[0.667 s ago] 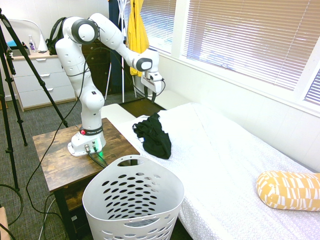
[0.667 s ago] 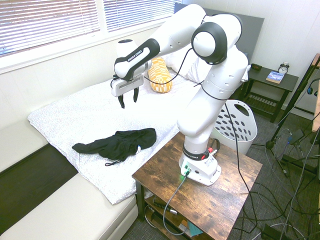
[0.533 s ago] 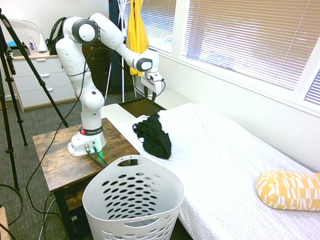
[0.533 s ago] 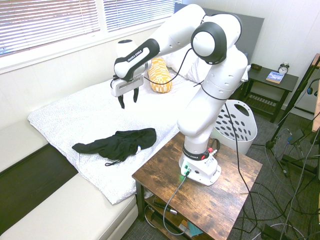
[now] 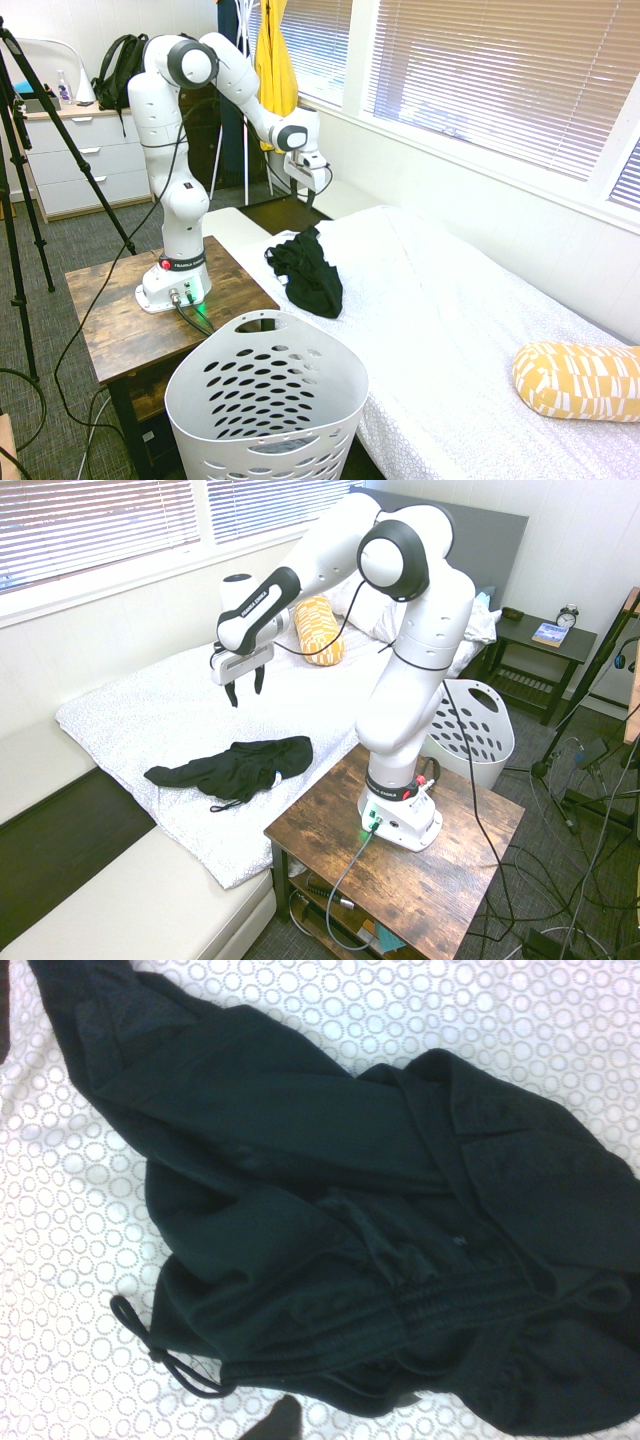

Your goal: Put my clothes in the laundry bag

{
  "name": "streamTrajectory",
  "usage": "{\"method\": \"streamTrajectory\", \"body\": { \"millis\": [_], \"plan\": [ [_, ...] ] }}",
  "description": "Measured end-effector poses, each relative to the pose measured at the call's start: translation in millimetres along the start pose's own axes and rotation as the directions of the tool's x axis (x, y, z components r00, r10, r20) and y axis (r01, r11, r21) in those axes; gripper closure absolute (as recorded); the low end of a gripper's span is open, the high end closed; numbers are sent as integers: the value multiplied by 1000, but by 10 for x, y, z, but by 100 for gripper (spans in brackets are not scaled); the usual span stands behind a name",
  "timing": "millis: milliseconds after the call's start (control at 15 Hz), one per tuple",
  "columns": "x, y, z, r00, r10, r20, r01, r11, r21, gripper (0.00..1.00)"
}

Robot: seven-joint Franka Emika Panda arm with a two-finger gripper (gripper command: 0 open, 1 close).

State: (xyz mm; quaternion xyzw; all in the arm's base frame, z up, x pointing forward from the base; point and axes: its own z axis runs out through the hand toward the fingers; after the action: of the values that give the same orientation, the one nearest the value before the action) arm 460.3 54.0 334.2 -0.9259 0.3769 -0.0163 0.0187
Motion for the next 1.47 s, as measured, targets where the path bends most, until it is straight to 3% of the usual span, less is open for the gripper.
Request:
{"method": "streamTrajectory", "body": {
  "millis": [733,1067,1467],
  "plan": [
    [-331,-1309,1947,989,-117,94,130,981,-143,0],
    [-551,-1339,2553,976,-169,138,201,941,-271,0],
    [-627,-1227,2793,958,-247,143,284,878,-386,0]
  ]
}}
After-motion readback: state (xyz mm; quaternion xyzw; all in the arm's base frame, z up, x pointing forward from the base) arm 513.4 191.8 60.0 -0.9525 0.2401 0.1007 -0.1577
